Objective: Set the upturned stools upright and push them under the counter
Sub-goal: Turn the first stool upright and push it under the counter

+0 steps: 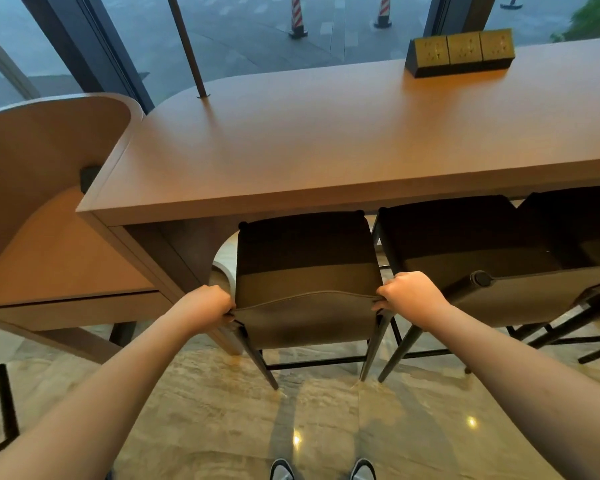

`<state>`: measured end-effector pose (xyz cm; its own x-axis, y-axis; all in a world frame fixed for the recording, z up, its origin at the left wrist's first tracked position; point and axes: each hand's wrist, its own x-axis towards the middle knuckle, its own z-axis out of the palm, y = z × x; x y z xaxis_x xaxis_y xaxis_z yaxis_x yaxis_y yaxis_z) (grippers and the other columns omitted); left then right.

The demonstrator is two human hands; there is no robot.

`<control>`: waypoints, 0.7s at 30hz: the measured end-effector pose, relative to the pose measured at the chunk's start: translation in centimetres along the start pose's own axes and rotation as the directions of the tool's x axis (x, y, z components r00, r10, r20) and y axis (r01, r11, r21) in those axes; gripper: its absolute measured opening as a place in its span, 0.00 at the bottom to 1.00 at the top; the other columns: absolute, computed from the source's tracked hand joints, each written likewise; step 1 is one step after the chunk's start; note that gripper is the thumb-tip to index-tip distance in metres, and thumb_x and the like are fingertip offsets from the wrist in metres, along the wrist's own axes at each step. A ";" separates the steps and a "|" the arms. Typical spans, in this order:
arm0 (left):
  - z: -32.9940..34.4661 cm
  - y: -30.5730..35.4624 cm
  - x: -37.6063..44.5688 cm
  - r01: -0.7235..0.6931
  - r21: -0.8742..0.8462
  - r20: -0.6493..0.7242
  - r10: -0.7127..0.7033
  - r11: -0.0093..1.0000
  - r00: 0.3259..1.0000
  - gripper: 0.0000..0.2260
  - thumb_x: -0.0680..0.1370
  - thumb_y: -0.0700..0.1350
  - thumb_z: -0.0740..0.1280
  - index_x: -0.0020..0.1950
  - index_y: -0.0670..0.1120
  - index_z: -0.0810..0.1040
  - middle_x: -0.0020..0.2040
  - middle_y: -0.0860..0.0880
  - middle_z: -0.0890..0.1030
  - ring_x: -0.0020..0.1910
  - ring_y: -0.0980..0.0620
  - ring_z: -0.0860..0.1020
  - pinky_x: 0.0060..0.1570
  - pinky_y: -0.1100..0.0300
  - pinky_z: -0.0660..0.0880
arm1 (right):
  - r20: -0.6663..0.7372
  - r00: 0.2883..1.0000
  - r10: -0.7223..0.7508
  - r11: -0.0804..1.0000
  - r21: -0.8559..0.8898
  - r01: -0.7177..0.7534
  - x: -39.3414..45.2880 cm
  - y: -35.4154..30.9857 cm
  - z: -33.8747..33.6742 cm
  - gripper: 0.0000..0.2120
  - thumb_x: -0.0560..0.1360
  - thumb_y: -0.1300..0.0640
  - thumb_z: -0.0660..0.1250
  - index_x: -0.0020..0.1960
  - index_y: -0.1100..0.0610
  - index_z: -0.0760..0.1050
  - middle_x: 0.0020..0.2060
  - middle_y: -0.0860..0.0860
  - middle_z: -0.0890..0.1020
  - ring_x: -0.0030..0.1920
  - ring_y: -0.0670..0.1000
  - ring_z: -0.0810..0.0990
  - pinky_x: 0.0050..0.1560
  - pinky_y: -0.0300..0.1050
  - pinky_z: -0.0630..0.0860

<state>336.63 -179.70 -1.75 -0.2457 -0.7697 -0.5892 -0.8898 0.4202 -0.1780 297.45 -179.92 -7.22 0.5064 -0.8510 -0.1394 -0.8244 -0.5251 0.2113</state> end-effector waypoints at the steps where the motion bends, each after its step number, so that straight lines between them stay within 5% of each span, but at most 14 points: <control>1: 0.0 0.1 -0.1 0.001 -0.002 -0.005 -0.001 1.000 1.000 0.12 0.84 0.47 0.61 0.59 0.46 0.82 0.51 0.48 0.83 0.47 0.50 0.82 0.50 0.57 0.79 | 0.006 1.000 0.000 1.000 0.005 0.000 0.0 0.0 0.0 0.19 0.78 0.38 0.61 0.50 0.52 0.80 0.38 0.47 0.82 0.42 0.50 0.82 0.40 0.44 0.76; 14: -0.3 0.3 -0.1 0.032 -0.003 0.001 -0.032 0.999 0.999 0.13 0.81 0.53 0.64 0.62 0.50 0.80 0.50 0.51 0.82 0.46 0.52 0.80 0.49 0.57 0.80 | 0.031 0.993 0.112 0.993 0.033 -0.113 -0.5 -1.2 -1.6 0.21 0.76 0.36 0.62 0.57 0.50 0.79 0.46 0.48 0.82 0.49 0.51 0.81 0.47 0.45 0.78; 17: 0.1 0.3 -0.3 0.031 -0.050 -0.093 -0.036 0.998 0.995 0.31 0.76 0.71 0.58 0.73 0.54 0.71 0.63 0.52 0.80 0.57 0.52 0.79 0.52 0.57 0.79 | 0.011 0.989 0.149 0.983 0.109 -0.149 -1.2 -1.3 -2.2 0.33 0.72 0.27 0.57 0.67 0.48 0.74 0.58 0.47 0.81 0.62 0.52 0.77 0.66 0.52 0.70; 21: 1.6 2.0 -1.5 -0.042 -0.276 -0.397 -0.074 0.960 0.915 0.34 0.77 0.72 0.47 0.79 0.56 0.60 0.74 0.51 0.71 0.71 0.51 0.71 0.66 0.53 0.69 | -0.206 0.956 0.209 0.914 0.388 -0.117 -2.7 -3.1 -3.6 0.36 0.74 0.26 0.47 0.70 0.48 0.70 0.64 0.47 0.78 0.67 0.51 0.73 0.71 0.51 0.62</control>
<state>335.76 -176.97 -2.48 -0.3117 -0.9261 -0.2126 -0.9502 0.3035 0.0710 299.59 -176.00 -4.00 0.3635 -0.9250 0.1104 -0.9108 -0.3778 -0.1664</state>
